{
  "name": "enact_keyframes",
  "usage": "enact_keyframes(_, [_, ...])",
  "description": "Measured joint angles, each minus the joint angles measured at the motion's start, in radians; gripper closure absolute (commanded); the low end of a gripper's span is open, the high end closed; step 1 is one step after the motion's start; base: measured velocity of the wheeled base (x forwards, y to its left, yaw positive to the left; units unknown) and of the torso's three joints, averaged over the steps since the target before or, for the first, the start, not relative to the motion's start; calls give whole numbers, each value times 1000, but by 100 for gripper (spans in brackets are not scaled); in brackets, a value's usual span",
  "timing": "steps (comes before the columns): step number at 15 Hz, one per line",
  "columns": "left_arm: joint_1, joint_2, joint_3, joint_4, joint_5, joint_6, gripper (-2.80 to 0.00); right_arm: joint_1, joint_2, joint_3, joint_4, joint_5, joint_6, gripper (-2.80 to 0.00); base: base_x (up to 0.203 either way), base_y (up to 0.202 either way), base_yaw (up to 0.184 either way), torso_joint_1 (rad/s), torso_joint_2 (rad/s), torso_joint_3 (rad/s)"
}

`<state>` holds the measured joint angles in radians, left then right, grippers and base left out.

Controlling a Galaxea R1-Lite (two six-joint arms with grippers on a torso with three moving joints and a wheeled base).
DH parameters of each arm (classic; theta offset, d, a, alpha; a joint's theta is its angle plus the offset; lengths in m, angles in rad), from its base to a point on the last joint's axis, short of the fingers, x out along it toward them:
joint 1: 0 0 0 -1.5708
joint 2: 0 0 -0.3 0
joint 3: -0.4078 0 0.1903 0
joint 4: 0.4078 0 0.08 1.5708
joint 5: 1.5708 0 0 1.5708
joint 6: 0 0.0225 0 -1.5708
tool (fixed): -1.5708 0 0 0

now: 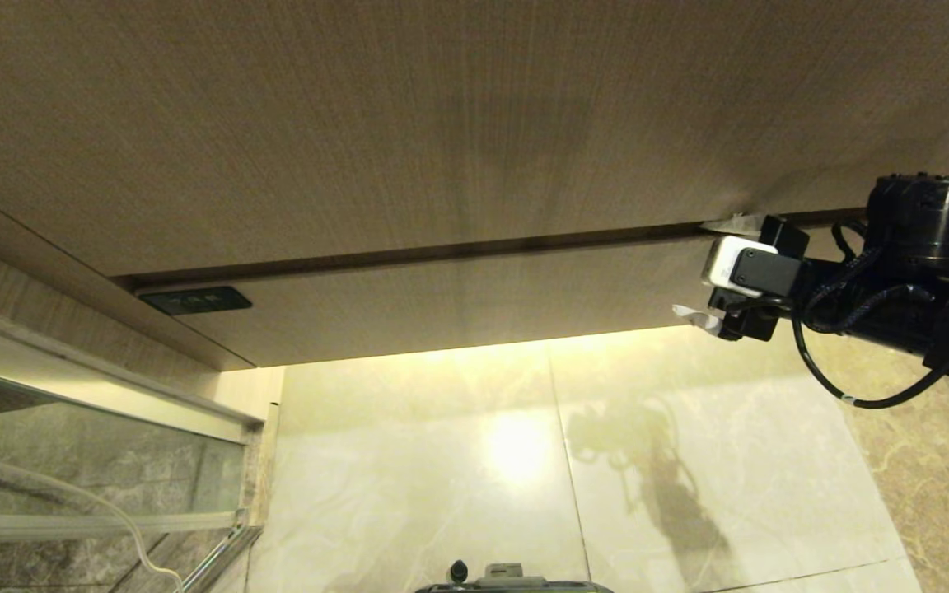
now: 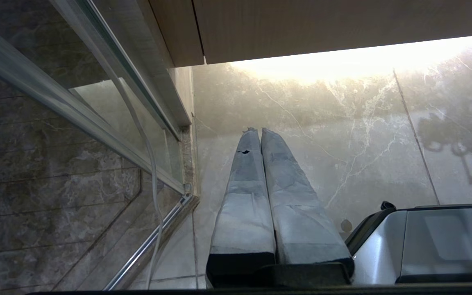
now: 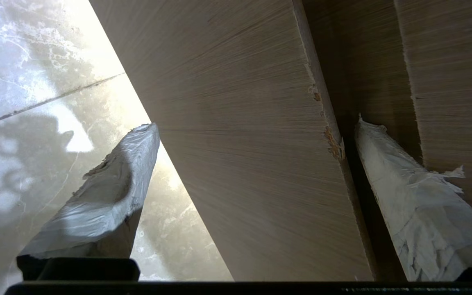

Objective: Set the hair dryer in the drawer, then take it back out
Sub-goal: Pull open the drawer

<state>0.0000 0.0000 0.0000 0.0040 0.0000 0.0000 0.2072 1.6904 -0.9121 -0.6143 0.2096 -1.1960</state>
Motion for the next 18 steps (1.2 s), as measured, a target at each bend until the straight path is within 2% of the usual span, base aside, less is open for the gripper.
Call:
enact_keyframes(3, [0,0,0,0,0,0,0,-2,15,-3,11,-9,-2,-280,0,0,0,0,0,0])
enact_keyframes(10, [0,0,-1,0,0,0,0,-24,-23,30,236,-55,-3,-280,0,0,0,0,0,0])
enact_keyframes(16, [0,0,0,-1,0,0,0,-40,-75,95,350,-69,1,-280,0,0,0,0,0,0])
enact_keyframes(18, [0,0,0,0,0,0,0,-42,-85,100,351,-75,2,-280,0,0,0,0,0,0])
